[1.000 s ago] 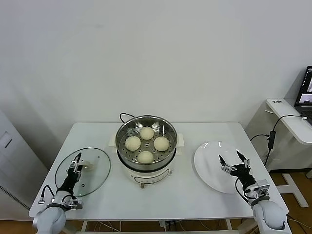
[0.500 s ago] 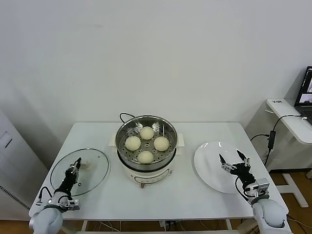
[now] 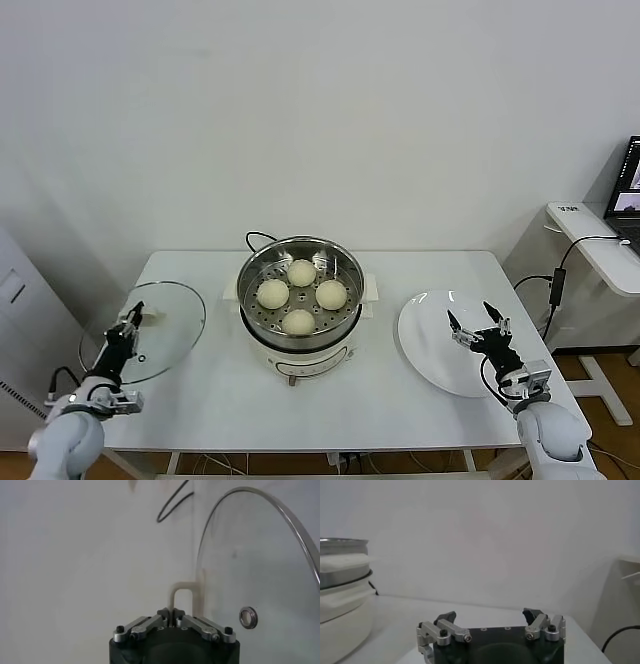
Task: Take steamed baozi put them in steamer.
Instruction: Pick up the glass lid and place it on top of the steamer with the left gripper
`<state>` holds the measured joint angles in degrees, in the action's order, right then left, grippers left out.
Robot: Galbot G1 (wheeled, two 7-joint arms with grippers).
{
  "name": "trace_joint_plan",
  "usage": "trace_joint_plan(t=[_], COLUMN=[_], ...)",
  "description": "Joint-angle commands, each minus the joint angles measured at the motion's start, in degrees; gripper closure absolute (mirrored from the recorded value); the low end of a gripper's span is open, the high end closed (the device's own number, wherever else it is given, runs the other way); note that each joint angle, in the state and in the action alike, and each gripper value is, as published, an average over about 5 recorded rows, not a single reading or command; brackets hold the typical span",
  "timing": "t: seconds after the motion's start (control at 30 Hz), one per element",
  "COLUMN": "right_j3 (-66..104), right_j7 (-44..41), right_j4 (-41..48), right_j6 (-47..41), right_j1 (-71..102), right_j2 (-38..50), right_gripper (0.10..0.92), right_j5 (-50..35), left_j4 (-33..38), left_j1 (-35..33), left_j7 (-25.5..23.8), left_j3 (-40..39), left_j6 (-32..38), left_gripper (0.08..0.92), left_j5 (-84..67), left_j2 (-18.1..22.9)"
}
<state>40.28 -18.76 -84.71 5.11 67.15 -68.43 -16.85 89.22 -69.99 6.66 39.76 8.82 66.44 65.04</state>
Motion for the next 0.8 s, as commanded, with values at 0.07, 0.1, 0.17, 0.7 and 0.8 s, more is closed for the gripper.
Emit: trace_joint_plan(t=[0.07,0.1,0.17,0.7,0.8], right_j3=[-0.19,-0.2,-0.15,0.09,0.18], right_j7=[0.03,0.03,0.09,1.16,1.17], right_j4=[-0.36,-0.41,-0.38,-0.3,-0.3], right_j6=[0.0,0.01,0.0,-0.63,-0.63], right_j1=[0.15,0.2,0.19,-0.15,0.0], right_j2=[-0.22,-0.26,-0.26,0.85,0.76], right_gripper=[0.203,0.203,0.203,0.203,0.203], right_j5=[-0.02,-0.02,-0.02,-0.02,-0.11], left_j4=[14.7,15.68,17.84,28.23,27.56], left_j1=[-0.9,-0.61,0.16,13.99,16.59], left_j7=[-10.26,-10.91,-12.28,-24.36,-25.73], left_j3=[-1.33,-1.82,-3.11,-25.01,-28.33], left_j6=[-9.65,-10.79,-13.01,-36.96,-38.57], left_gripper=[0.89,0.89,0.89,0.89,0.89], left_j5=[-9.73,-9.88,-9.86,0.56,3.0], left_j2=[-7.65,-8.2,-9.15,-6.93,-5.34])
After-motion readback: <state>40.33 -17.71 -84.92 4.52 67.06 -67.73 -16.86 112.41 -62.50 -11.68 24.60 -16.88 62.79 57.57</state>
